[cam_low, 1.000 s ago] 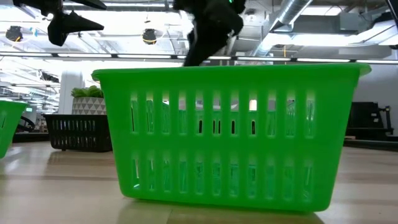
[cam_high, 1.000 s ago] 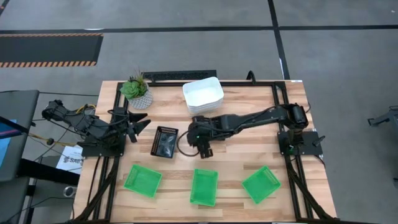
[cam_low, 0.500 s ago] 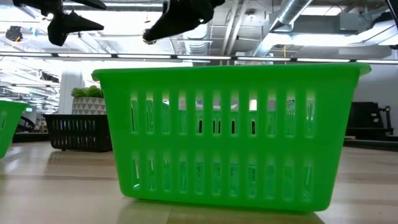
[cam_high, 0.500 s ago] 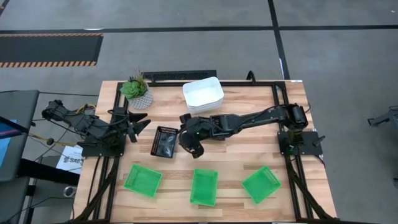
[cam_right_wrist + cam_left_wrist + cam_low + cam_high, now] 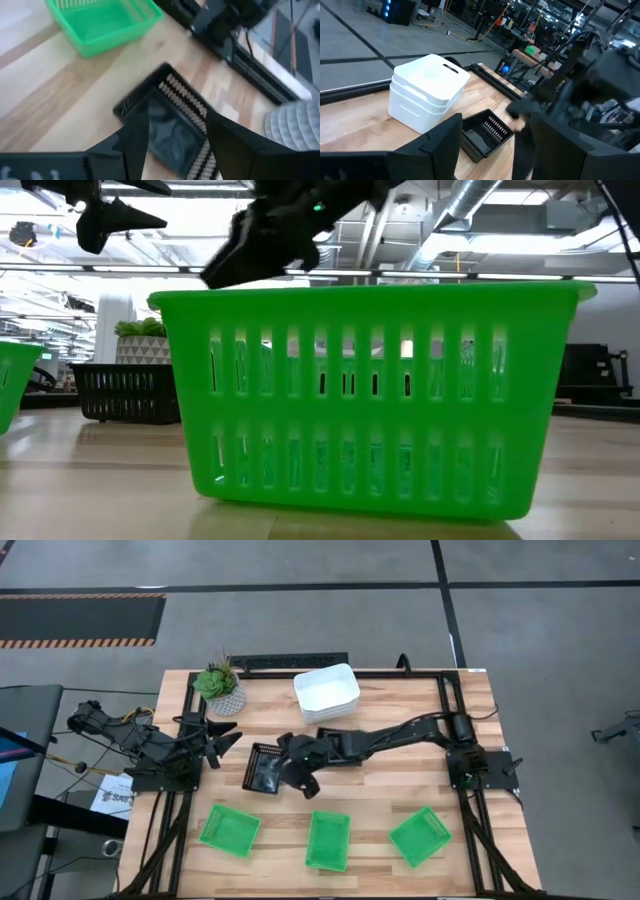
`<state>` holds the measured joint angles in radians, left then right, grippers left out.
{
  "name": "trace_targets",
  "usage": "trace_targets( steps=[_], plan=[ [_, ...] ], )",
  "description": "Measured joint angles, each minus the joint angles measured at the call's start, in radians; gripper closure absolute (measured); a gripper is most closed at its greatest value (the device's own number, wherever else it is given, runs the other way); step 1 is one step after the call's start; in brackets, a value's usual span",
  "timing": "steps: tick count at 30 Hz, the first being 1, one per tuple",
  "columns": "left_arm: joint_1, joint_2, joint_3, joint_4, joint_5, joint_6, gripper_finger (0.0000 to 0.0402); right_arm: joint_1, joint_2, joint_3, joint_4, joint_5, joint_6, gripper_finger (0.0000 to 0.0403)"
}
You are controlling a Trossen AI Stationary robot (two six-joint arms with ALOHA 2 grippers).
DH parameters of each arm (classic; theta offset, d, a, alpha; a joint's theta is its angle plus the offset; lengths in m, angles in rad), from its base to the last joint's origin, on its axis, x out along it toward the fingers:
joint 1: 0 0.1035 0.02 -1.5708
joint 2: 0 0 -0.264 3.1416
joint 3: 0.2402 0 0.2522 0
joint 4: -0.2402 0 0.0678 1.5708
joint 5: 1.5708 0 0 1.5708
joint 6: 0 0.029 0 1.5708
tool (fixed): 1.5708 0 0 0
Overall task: Stack baskets by color
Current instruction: Stack the left black bin on top of the black bin
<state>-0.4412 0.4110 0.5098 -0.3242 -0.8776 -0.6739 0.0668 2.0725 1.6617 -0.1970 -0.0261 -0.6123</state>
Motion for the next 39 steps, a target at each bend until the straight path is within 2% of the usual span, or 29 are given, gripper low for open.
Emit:
trace_targets(
  steps=[13, 18, 31, 39],
  plan=[
    [0.000, 0.001, 0.000, -0.008, -0.001, -0.007, 0.0178, -0.031, 0.105, 0.046, -0.029, -0.141, -0.072, 0.0198],
    [0.000, 0.001, 0.000, -0.010, -0.001, -0.008, 0.0178, -0.043, 0.156, 0.048, -0.014, -0.142, -0.085, 0.0200],
    [0.000, 0.001, 0.000, -0.026, -0.001, -0.011, 0.0178, -0.070, 0.190, 0.048, -0.026, -0.135, -0.089, 0.0209],
    [0.000, 0.001, 0.000, -0.030, 0.002, -0.008, 0.0178, -0.076, 0.192, 0.047, -0.026, -0.130, -0.059, 0.0252]
  ],
)
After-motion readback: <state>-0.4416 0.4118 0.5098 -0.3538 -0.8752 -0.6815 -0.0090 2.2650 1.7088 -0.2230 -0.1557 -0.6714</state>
